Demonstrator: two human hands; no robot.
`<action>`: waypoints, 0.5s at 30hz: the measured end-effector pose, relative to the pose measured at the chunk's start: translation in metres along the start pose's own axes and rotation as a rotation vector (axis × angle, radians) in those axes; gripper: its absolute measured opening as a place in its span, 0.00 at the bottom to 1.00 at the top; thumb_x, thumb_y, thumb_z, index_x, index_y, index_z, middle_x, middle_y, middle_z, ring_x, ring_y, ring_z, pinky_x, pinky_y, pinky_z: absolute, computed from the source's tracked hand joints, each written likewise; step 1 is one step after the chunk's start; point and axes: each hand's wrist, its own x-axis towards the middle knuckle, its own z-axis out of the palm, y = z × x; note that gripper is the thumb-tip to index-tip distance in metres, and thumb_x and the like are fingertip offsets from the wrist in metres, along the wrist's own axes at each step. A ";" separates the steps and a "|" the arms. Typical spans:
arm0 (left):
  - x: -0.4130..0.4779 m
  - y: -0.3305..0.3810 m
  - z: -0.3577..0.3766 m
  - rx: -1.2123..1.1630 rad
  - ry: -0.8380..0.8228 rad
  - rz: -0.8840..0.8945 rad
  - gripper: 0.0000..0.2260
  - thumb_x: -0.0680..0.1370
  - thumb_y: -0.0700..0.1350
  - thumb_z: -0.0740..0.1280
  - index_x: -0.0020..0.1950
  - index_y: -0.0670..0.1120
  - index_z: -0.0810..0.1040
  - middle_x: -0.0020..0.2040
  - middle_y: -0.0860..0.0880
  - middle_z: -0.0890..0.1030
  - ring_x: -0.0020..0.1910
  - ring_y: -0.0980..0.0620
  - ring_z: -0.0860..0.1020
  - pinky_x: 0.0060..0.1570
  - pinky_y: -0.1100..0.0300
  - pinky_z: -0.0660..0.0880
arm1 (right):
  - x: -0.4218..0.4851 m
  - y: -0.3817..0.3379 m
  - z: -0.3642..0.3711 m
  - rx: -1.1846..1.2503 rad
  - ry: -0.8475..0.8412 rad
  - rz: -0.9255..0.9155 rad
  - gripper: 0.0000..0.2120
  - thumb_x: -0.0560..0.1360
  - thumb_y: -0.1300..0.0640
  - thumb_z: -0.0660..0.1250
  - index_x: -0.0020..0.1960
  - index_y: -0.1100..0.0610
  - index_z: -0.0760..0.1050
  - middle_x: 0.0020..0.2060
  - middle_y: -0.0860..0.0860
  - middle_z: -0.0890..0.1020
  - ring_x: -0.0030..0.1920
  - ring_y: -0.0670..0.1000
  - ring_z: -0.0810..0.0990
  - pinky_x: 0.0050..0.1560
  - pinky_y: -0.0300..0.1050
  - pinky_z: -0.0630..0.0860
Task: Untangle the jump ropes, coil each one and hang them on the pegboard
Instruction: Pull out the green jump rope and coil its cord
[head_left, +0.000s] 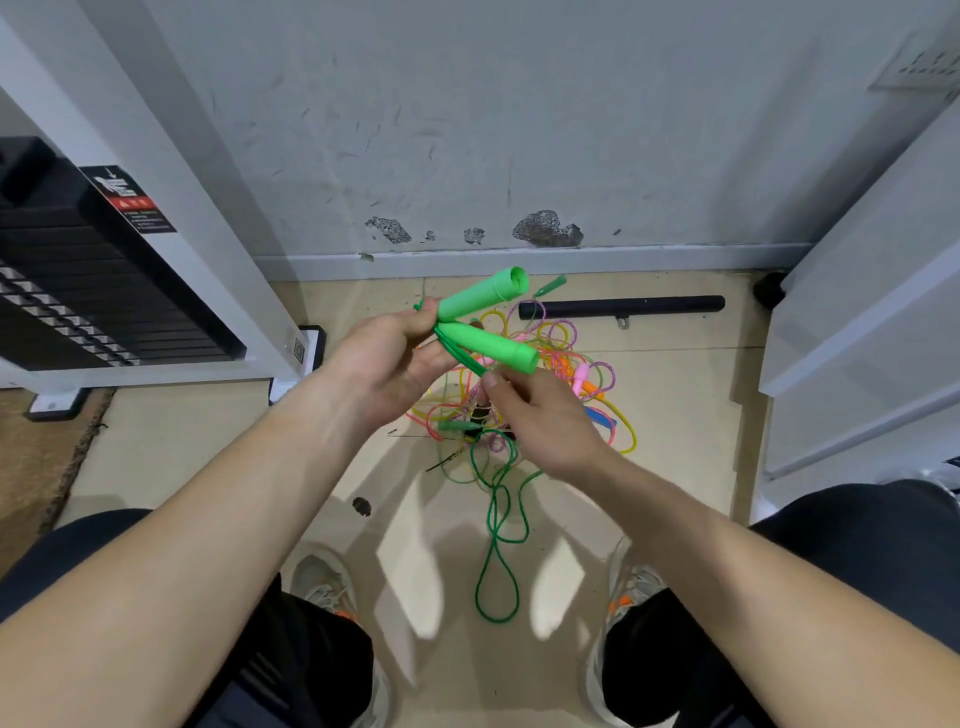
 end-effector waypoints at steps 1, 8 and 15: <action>0.000 0.002 -0.003 0.004 -0.041 -0.035 0.09 0.83 0.37 0.60 0.47 0.35 0.77 0.45 0.37 0.84 0.47 0.39 0.85 0.48 0.42 0.81 | 0.002 0.000 -0.010 0.004 -0.058 0.035 0.13 0.83 0.50 0.61 0.41 0.50 0.76 0.23 0.33 0.74 0.28 0.34 0.73 0.32 0.31 0.65; -0.001 0.009 -0.023 0.548 -0.390 -0.043 0.14 0.74 0.38 0.66 0.59 0.40 0.78 0.51 0.46 0.86 0.51 0.49 0.84 0.55 0.50 0.80 | 0.011 0.007 -0.043 0.057 -0.212 -0.018 0.15 0.75 0.49 0.71 0.37 0.61 0.79 0.30 0.51 0.68 0.33 0.48 0.64 0.36 0.45 0.60; 0.005 -0.009 -0.024 1.089 -0.356 0.260 0.09 0.80 0.33 0.66 0.59 0.41 0.77 0.55 0.51 0.85 0.44 0.62 0.81 0.42 0.66 0.78 | 0.011 -0.003 -0.048 0.115 -0.228 0.016 0.26 0.81 0.61 0.63 0.25 0.51 0.72 0.23 0.42 0.73 0.31 0.48 0.67 0.31 0.38 0.63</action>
